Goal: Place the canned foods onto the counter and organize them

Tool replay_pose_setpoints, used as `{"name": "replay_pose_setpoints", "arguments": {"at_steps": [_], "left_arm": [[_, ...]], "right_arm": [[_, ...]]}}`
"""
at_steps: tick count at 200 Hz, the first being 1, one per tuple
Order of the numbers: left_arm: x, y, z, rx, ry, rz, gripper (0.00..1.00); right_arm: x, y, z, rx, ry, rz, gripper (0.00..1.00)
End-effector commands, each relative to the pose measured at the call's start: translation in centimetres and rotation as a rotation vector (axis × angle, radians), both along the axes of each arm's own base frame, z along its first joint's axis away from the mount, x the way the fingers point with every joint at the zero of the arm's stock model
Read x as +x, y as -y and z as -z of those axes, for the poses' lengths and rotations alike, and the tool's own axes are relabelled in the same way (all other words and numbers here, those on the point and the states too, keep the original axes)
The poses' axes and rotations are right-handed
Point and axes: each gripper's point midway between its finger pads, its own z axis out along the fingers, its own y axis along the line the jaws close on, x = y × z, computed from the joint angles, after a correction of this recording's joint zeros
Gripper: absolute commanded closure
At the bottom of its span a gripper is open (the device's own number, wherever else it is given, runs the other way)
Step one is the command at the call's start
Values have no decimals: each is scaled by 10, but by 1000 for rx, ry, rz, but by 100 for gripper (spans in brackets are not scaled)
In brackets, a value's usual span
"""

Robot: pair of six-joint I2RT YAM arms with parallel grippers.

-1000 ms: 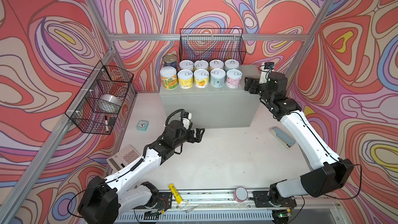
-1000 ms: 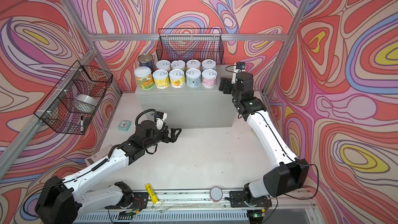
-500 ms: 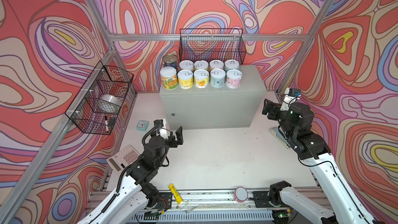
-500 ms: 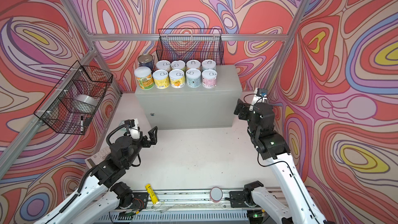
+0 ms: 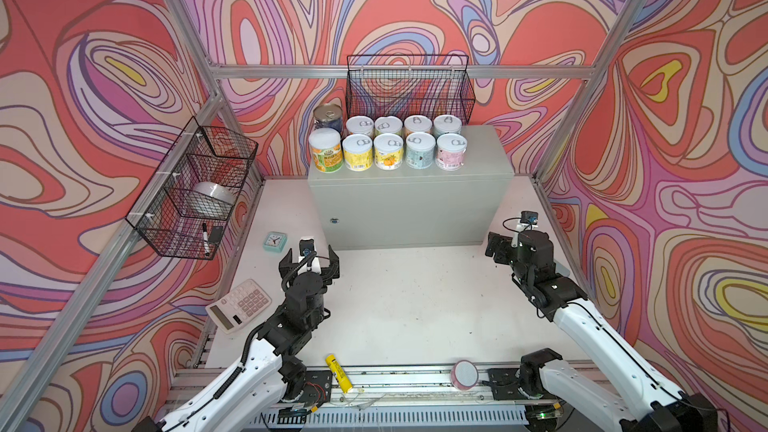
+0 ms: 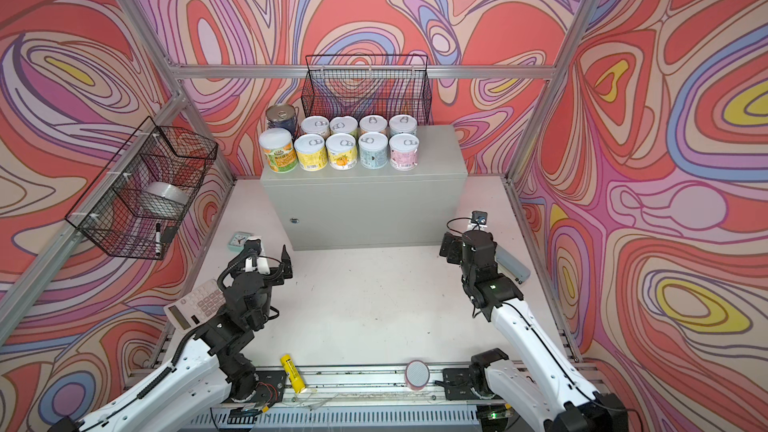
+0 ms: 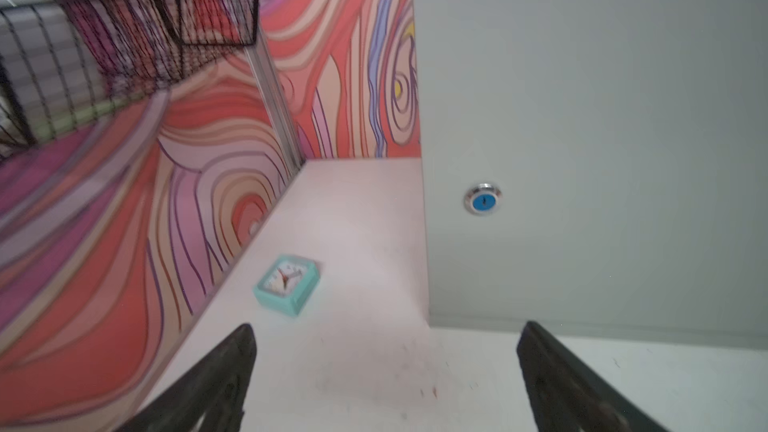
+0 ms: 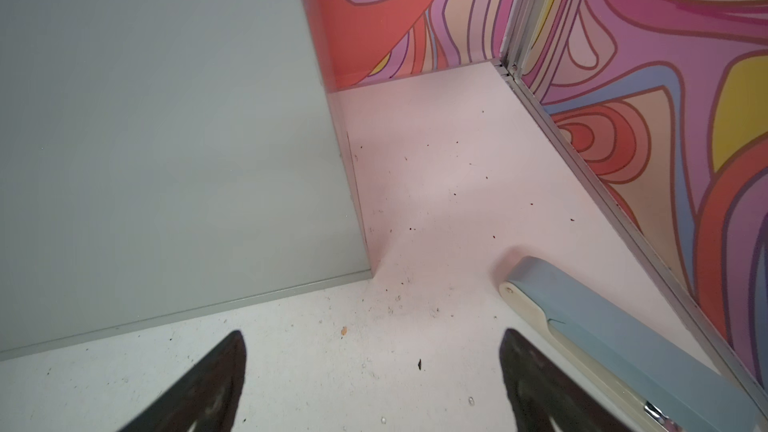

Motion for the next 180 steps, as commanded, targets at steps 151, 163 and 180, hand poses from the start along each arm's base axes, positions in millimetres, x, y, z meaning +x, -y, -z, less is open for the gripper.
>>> {"name": "replay_pose_setpoints", "arguments": {"at_steps": [151,163,180], "left_arm": [[95,-48,111,-40,-125,20,0],[94,-55,115,-91,-167,1,0],[90,-56,111,-73,-104,-1,0]], "right_arm": [[48,50,44,-186,261,216,2],[59,45,62,-208,280,165,1],[72,40,71,-248,302,129,1]]}}
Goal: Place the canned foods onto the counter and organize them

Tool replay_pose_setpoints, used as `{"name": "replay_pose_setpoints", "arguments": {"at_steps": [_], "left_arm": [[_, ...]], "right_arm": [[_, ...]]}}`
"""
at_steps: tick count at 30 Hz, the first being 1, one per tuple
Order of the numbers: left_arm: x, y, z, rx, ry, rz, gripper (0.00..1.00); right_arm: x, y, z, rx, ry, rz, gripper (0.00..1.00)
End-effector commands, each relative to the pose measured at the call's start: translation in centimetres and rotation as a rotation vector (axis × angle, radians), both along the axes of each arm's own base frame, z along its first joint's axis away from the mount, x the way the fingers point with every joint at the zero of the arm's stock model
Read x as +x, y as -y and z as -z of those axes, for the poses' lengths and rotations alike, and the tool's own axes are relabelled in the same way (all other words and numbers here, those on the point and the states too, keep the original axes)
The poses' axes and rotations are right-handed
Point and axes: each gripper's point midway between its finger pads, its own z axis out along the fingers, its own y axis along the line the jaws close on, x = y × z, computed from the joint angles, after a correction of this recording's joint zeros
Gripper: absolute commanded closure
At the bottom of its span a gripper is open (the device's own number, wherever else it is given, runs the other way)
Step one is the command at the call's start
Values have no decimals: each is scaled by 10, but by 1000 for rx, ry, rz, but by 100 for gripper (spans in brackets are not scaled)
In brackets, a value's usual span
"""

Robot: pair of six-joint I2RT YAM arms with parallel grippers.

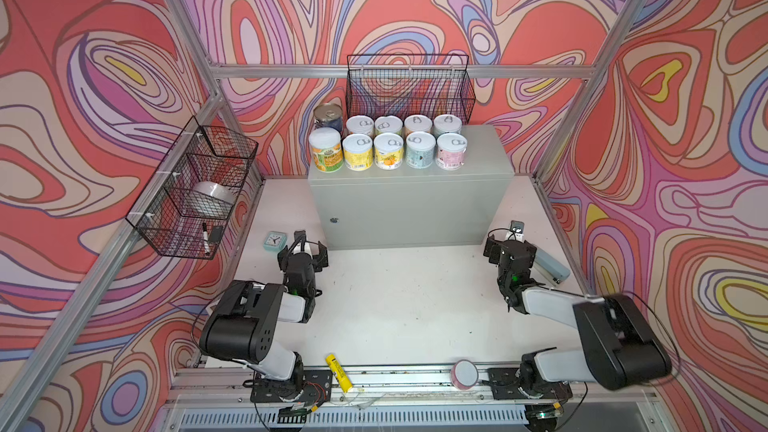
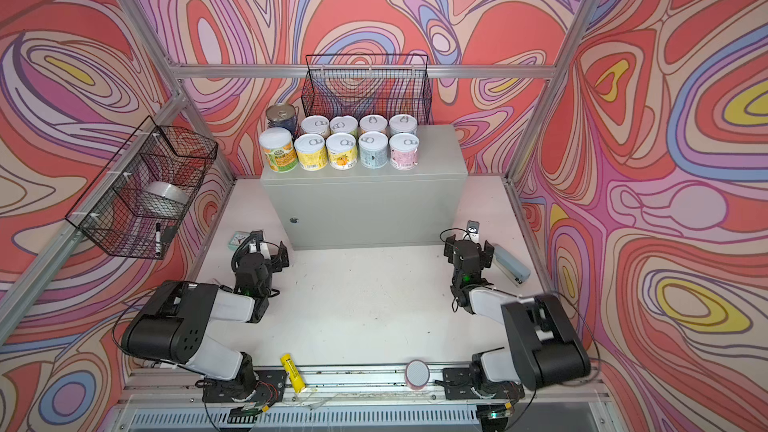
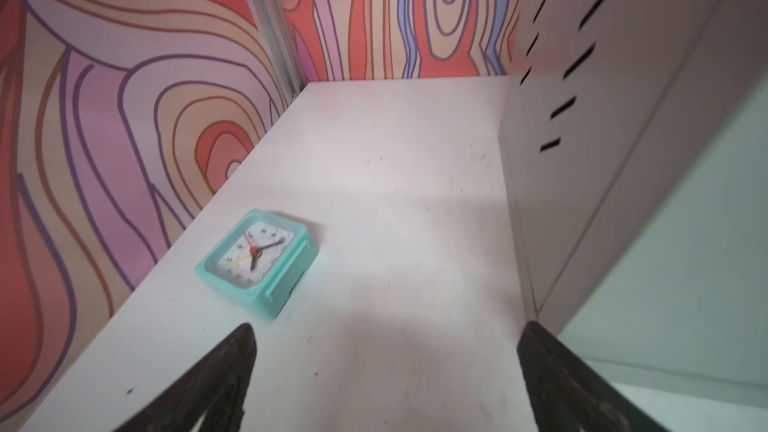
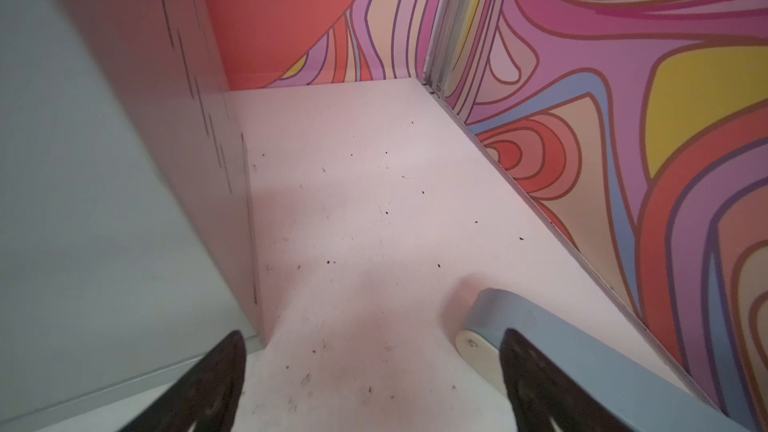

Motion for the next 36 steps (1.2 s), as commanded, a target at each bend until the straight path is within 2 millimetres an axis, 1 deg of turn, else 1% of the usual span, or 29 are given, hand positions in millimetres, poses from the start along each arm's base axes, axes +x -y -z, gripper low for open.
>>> {"name": "replay_pose_setpoints", "arguments": {"at_steps": [1,2,3,5,6,7,8,9,10,12,13,15,31,36], "left_arm": [[-3,3,-1,-12,21,31,0],[-5,3,0,-19,1,31,0],[-5,3,0,-17,5,30,0],[0,2,-3,-1,34,24,0],[0,2,-1,-7,11,20,0],[2,1,2,-16,-21,14,0],[5,1,3,-15,-46,12,0],[11,1,6,-11,-61,10,0],[15,0,7,-1,-73,11,0],[14,-6,10,-61,-104,7,0],[14,-6,10,-60,-101,10,0],[15,-6,9,-54,-78,15,0],[14,-5,9,-57,-85,19,0],[14,-5,9,-57,-83,19,0]], "right_arm": [[27,-9,-34,-20,221,-76,2],[30,-9,-28,-18,219,-92,2],[28,-9,-26,-9,215,-92,2],[29,-8,-21,35,200,-126,2],[32,-6,-13,43,200,-141,2],[37,-1,-13,30,210,-114,2],[43,-5,-2,69,115,-130,1],[49,1,-1,98,113,-145,2],[49,3,-1,107,116,-141,2],[49,4,-3,101,125,-138,2],[48,4,-1,105,113,-138,2],[47,6,-4,94,132,-131,2],[52,3,3,112,93,-146,1],[49,3,-3,106,121,-147,1]]}}
